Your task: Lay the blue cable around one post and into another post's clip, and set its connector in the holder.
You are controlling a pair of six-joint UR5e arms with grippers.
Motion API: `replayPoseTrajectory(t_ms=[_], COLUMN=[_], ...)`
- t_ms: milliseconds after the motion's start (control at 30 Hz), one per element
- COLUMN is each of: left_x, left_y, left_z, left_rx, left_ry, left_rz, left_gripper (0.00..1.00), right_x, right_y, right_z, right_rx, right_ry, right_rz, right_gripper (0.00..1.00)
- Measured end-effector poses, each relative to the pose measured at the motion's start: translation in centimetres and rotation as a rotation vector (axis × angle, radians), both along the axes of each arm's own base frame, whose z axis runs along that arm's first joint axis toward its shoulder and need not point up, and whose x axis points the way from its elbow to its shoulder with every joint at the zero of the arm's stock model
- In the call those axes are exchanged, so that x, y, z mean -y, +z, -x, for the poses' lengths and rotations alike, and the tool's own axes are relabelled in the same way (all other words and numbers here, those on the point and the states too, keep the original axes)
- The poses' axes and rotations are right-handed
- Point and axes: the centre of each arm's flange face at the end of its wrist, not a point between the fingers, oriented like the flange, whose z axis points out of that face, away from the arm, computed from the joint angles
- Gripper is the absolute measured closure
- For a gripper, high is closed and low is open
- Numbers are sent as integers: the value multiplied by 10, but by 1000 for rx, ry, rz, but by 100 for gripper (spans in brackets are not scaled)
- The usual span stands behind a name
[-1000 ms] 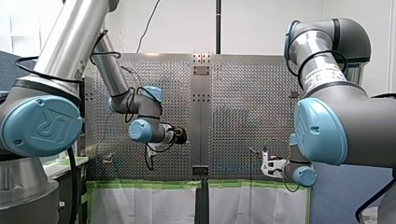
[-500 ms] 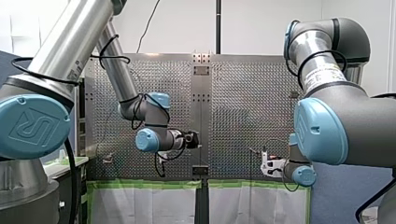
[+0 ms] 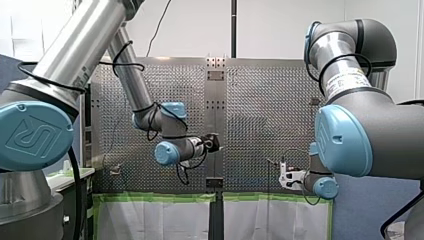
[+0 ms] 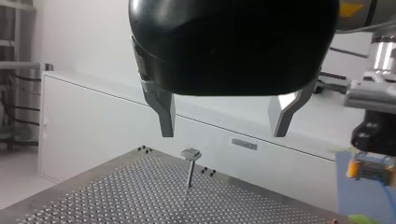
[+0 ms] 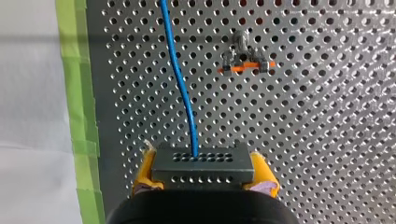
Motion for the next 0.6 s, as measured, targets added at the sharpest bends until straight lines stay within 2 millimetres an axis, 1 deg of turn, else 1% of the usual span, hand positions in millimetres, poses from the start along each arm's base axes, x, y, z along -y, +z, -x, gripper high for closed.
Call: replayPoseTrajectory(t_ms=[233,400,600], left_x=[17,19,14], left_y=[-7,-24,-50], left_z=[-22,-31,-31], left_rx=[48,62,43], left_ry=[-3,16,27], left_rz=[38,48,17], left_gripper=[0,0,0], right_x=[0,0,5], right_y=[0,0,0], right_z=[-2,-3,6], right_rx=[5,7,3], right_ry=[53,75,63], right_rz=[-15,-20,-42], right_gripper=[99,99,99])
